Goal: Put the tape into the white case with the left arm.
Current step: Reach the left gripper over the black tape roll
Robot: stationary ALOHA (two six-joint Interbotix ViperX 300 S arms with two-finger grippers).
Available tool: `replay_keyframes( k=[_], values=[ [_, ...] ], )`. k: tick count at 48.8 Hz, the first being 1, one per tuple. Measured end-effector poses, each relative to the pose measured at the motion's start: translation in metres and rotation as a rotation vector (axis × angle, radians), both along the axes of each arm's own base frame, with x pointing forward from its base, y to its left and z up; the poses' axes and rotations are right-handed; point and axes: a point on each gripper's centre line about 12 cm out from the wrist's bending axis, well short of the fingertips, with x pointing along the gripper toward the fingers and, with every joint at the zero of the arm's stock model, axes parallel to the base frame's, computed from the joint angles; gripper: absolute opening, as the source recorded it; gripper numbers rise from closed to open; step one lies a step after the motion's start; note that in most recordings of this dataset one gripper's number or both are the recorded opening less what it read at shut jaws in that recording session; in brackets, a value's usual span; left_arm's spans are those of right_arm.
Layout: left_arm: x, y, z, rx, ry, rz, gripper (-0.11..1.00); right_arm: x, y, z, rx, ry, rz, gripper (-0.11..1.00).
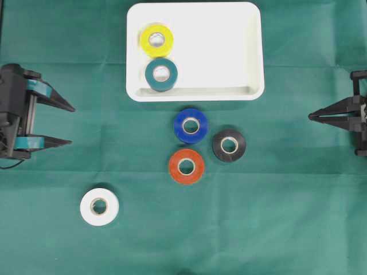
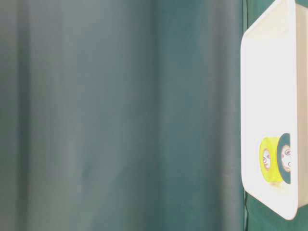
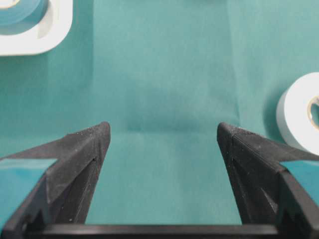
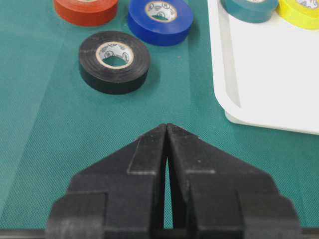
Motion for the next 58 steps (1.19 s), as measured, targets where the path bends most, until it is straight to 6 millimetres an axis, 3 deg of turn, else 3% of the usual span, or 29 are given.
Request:
replay_keyframes(
  k=[13, 58],
  values=[
    [0.036, -0.006, 0.001, 0.006, 0.060, -0.016, 0.85, 0.000, 0.000, 0.000, 0.000, 0.000, 0.000, -0.09],
    [0.195, -0.017, -0.009, 0.014, 0.156, -0.014, 0.85, 0.000, 0.000, 0.000, 0.000, 0.000, 0.000, -0.09]
  ],
)
